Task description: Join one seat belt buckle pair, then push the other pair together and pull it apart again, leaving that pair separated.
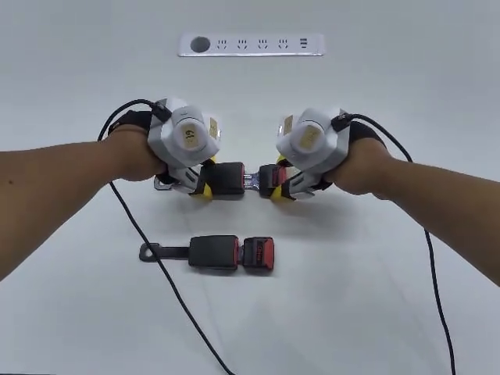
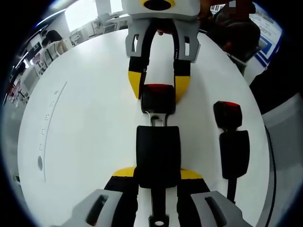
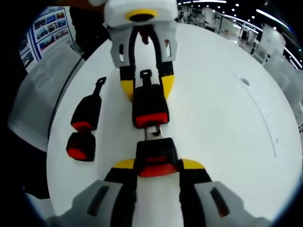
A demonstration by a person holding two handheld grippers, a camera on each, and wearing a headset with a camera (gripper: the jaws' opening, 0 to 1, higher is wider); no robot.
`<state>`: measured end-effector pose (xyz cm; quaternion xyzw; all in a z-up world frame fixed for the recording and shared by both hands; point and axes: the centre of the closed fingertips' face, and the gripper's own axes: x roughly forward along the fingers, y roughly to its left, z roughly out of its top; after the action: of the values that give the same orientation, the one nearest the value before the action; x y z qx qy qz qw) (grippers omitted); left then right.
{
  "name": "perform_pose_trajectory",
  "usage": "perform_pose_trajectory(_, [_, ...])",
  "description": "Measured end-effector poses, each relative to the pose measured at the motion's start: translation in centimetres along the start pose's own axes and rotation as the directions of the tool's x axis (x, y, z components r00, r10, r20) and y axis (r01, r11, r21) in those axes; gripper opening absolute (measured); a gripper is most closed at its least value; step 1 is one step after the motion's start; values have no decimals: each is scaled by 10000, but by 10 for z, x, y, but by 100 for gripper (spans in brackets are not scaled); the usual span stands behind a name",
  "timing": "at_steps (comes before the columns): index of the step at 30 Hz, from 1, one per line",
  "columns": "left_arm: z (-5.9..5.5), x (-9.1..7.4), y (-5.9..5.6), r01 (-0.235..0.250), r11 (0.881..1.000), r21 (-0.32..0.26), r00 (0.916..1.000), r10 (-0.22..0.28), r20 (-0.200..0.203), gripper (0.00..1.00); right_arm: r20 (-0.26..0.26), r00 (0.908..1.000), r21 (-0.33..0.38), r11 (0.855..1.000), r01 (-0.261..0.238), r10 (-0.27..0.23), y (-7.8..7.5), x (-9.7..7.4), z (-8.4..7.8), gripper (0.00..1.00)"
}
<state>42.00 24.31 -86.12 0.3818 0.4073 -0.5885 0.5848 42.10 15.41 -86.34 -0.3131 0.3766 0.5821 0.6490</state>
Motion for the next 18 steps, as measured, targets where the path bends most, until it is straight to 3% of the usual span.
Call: perform_pose_trajectory(18, [1, 0, 0, 9, 9999, 122, 10000, -8, -94, 31, -139, 9999, 40, 10000, 52, -51, 1, -24, -34, 34])
